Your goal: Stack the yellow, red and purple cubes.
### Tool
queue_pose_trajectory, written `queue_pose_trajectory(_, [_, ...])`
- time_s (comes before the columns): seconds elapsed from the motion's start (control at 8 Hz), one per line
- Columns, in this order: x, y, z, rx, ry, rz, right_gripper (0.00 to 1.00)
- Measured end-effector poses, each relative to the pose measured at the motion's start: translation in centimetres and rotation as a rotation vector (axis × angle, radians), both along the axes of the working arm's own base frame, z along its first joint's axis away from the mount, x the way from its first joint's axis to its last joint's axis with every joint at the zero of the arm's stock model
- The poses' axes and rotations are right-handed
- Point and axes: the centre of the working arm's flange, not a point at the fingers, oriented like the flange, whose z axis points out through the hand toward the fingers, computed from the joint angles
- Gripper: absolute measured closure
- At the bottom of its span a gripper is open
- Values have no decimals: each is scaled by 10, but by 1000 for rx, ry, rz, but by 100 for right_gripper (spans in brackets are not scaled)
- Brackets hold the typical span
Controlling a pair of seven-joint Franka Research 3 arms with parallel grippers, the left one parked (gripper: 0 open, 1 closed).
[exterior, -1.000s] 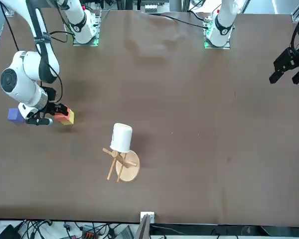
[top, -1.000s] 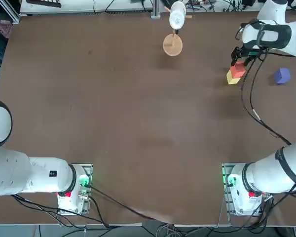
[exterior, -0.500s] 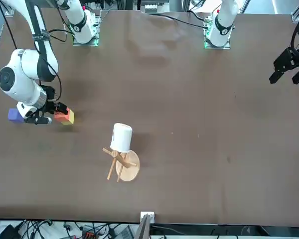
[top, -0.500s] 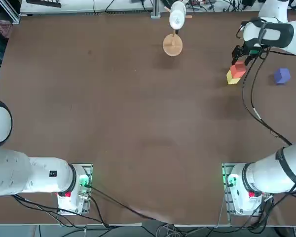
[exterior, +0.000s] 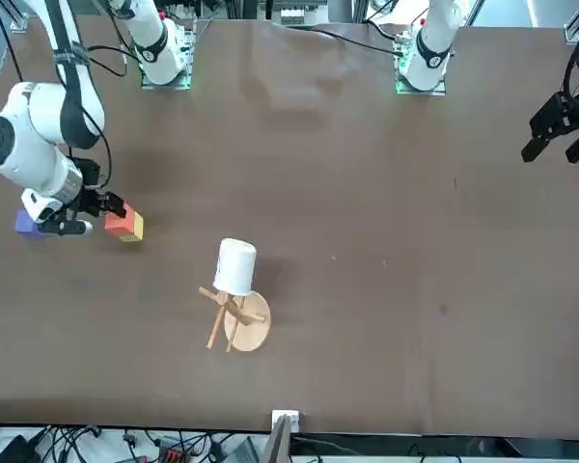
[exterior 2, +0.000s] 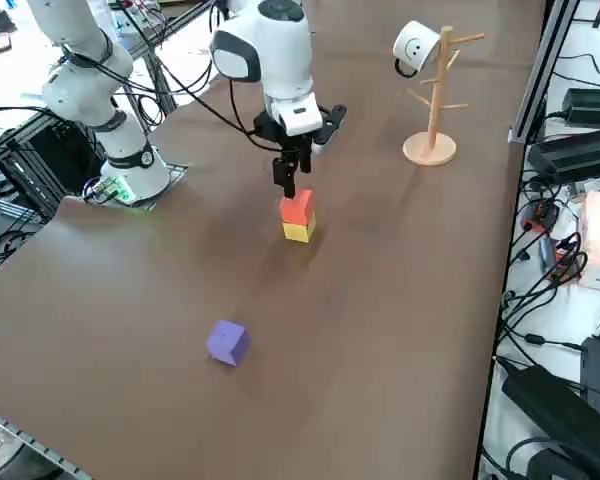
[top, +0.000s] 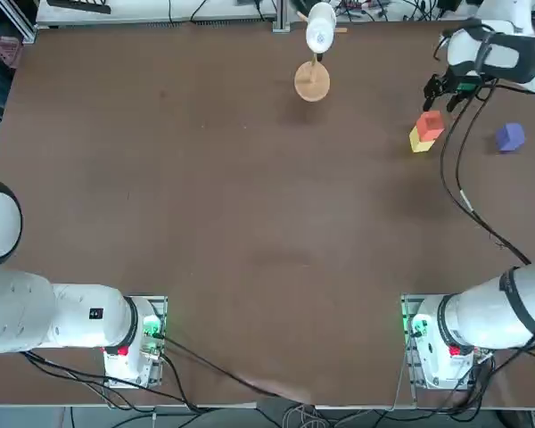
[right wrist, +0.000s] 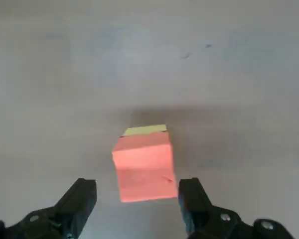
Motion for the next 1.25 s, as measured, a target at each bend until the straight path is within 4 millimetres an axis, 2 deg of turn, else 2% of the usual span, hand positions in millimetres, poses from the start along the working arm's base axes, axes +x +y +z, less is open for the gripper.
queue_pose_trajectory(0.12, [-3, -20, 11, 2, -8, -20, 0])
queue_pose_trajectory(0.25, [-8, -47, 16, 3, -13, -20, 0])
queue_pose_trajectory(0.62, [-27, -129, 16, -6, -10, 9, 0])
queue_pose_trajectory(1.0, [-47, -203, 5, -18, 7, 63, 0])
queue_pose_trajectory(1.25, [-59, -263, -11, -37, -5, 104, 0])
